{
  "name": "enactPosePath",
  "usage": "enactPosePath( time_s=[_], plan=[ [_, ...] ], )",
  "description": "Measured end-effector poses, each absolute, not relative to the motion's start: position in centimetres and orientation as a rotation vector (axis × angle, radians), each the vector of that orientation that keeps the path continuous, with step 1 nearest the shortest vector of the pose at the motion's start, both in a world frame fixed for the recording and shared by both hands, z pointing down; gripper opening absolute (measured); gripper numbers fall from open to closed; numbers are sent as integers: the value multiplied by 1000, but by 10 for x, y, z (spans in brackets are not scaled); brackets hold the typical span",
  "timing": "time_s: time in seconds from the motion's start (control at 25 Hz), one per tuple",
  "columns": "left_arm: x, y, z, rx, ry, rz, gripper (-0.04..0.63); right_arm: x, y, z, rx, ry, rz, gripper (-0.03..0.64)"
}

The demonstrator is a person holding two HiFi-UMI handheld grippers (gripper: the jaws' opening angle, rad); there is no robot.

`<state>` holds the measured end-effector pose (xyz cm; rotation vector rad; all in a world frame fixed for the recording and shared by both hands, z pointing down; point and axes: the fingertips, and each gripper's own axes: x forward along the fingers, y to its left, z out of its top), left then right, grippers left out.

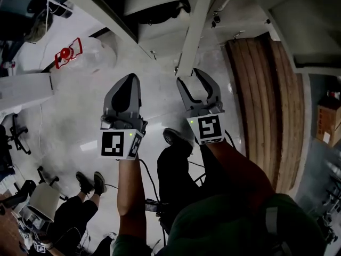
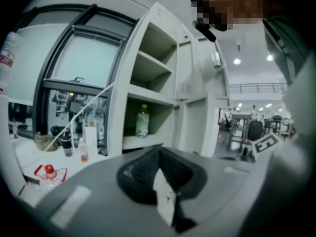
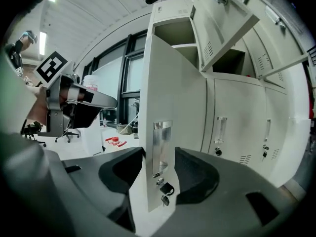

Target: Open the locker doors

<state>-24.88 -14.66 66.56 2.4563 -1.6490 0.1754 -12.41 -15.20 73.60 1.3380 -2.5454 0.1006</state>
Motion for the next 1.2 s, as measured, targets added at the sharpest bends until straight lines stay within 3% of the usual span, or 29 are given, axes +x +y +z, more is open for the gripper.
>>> enactPosePath(
  time_s=[0.56,0.76,1.2],
  plan=[
    [-213,-124,659,2465,-1614,161,0,-41,-138,734,1465,-2456,133,175],
    [-211,-115,651,2463,-1614,167,0,-11,-153,732,1566,-2376,204,92],
    [-209,-103,611,2429,-1600,185,0,15,-166,736,1518,-2303,262,87]
  ],
)
